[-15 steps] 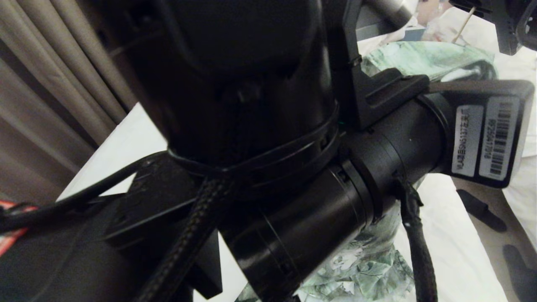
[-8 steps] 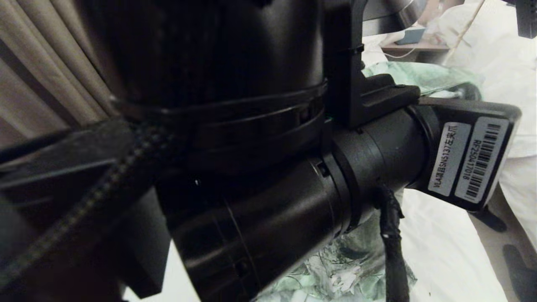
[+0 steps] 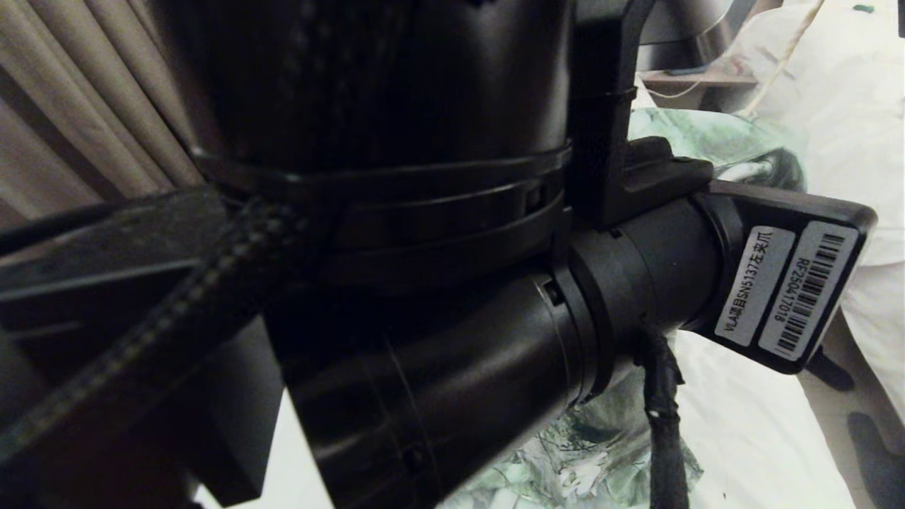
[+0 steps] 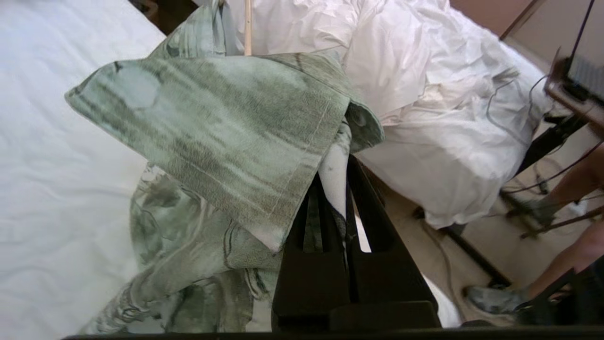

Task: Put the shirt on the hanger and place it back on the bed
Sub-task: Take the clothes hanger out of the clothes

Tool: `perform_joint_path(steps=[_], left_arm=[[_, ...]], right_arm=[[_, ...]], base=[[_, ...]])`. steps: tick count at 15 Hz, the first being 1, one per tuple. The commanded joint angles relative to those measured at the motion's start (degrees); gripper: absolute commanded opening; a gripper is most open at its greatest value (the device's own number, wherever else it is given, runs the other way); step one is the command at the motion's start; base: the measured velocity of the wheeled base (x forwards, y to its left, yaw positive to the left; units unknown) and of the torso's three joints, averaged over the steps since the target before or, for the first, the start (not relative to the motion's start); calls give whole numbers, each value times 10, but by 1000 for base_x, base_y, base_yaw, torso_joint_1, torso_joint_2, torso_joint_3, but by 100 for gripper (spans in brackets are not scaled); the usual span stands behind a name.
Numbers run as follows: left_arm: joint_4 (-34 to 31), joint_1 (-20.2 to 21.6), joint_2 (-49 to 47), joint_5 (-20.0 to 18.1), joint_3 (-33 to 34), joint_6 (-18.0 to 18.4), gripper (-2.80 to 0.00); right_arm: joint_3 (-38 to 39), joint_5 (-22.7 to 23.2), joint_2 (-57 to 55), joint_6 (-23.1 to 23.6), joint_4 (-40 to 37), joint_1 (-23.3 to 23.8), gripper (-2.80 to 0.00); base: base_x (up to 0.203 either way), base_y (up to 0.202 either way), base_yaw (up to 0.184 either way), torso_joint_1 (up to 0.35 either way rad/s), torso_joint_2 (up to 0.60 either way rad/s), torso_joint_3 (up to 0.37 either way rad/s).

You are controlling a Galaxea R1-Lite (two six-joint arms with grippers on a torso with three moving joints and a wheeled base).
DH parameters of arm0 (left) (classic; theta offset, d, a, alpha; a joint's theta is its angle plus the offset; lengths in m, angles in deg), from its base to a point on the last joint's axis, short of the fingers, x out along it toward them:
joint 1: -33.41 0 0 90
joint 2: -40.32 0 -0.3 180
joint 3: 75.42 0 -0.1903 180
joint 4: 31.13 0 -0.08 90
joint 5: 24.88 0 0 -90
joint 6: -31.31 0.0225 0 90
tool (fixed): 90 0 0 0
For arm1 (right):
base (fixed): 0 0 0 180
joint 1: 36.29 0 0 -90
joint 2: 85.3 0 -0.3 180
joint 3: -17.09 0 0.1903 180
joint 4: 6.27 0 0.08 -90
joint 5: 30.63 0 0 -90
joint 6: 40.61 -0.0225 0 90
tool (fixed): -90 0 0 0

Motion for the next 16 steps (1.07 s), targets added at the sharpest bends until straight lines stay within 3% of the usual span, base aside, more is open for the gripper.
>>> perform_joint_path(steps=[1, 8, 11, 16], left_arm=[[2, -8, 2, 2, 4, 4, 0], [-37, -14, 7, 9, -7, 10, 0], [-34, -12, 8, 22, -10, 35, 0], [-37, -17, 38, 21, 31, 45, 0]], right_arm=[[0, 0, 1, -2, 0, 0, -280], [0, 0, 2, -2, -1, 0, -280], [-1, 0, 2, -2, -1, -1, -280], [-8, 2, 2, -2, -1, -1, -280]], base=[[0, 0, 0, 0, 0, 0], [0, 0, 0, 0, 0, 0], [0, 0, 0, 0, 0, 0], [0, 0, 0, 0, 0, 0]])
